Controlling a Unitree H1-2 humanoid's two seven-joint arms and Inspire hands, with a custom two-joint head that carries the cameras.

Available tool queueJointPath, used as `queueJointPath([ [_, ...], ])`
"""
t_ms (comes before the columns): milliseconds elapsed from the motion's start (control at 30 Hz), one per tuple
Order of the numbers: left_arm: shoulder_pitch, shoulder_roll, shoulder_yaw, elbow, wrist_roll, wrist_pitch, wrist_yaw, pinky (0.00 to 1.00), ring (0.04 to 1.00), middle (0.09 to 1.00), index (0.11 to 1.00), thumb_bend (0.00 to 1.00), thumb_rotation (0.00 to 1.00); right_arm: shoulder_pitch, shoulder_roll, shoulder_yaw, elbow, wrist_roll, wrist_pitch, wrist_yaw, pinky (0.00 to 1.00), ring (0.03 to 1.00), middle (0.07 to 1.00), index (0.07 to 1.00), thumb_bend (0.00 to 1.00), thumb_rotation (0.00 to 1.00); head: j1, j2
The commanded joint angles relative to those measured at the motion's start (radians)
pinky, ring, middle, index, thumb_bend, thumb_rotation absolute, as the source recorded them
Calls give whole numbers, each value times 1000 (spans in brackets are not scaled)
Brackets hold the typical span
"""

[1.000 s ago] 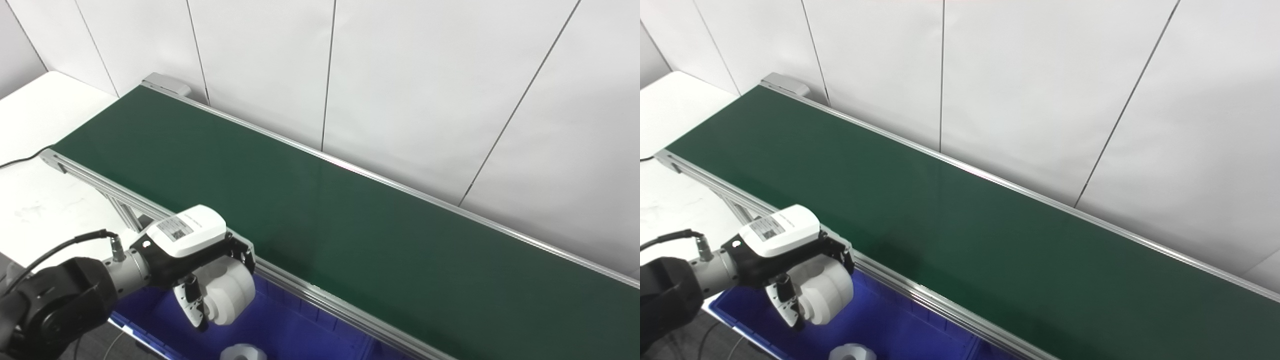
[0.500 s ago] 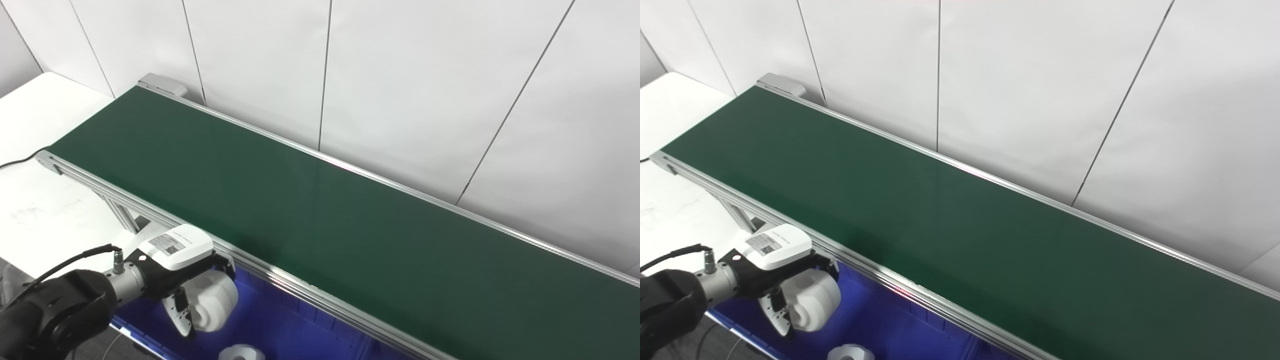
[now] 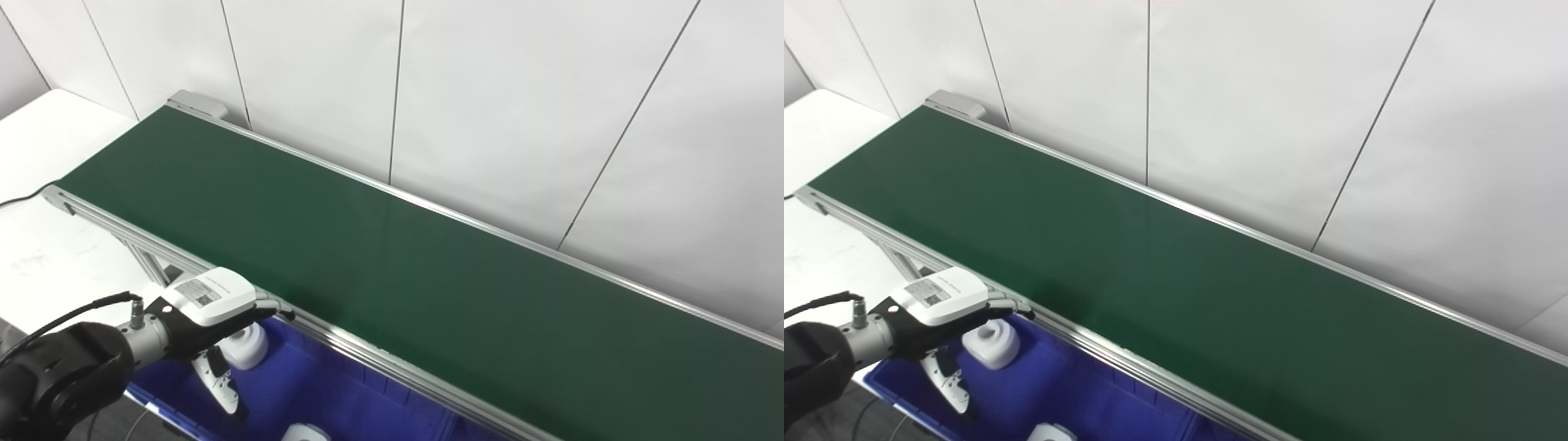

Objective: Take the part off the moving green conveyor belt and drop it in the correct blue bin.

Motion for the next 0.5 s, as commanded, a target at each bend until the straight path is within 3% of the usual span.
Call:
queueJointPath([
  [0, 11, 11, 26, -44, -66, -23, 52, 699, 781, 836, 818, 1000, 501, 8, -1, 4, -37, 7, -18, 9, 1000, 1000, 1000, 1000, 790, 1000, -2, 4],
  [67, 11, -15, 34, -70, -178, -7, 68, 691, 784, 834, 810, 1000, 533, 6, -1, 4, -36, 9, -21, 10, 1000, 1000, 1000, 1000, 792, 1000, -8, 9],
  [100, 10, -45, 37, -93, -288, 34, 73, 691, 786, 834, 808, 1000, 543, 5, 0, 4, -37, 9, -23, 9, 1000, 1000, 1000, 1000, 792, 1000, -16, 16],
  [167, 8, -85, 42, -125, -447, 97, 80, 672, 812, 859, 830, 1000, 581, 4, 4, 6, -39, 7, -24, 8, 1000, 1000, 1000, 1000, 790, 1000, -34, 29],
  [233, 1, -129, 40, -142, -578, 120, 101, 690, 861, 903, 877, 983, 618, 1, 8, 9, -40, 7, -26, 7, 1000, 1000, 1000, 1000, 787, 1000, -63, 43],
  [267, -3, -165, 38, -146, -651, 134, 118, 731, 902, 933, 911, 959, 660, 1, 12, 12, -41, 5, -25, 6, 1000, 1000, 1000, 1000, 787, 1000, -82, 50],
  [333, -15, -245, 25, -150, -747, 161, 157, 936, 987, 992, 987, 935, 768, 2, 24, 18, -48, -15, -23, -2, 1000, 1000, 1000, 1000, 811, 1000, -133, 68],
  [400, -30, -296, 6, -147, -805, 182, 182, 974, 995, 997, 995, 942, 807, 4, 44, 29, -59, -46, -17, -13, 1000, 1000, 1000, 1000, 829, 1000, -232, 105],
  [433, -38, -318, -8, -144, -819, 193, 190, 987, 998, 999, 998, 944, 822, 5, 53, 33, -63, -60, -14, -19, 1000, 1000, 1000, 1000, 841, 1000, -232, 105],
  [467, -47, -334, -19, -138, -834, 203, 194, 995, 999, 1000, 999, 954, 839, 7, 66, 39, -67, -84, -11, -28, 1000, 1000, 1000, 1000, 857, 1000, -308, 127],
])
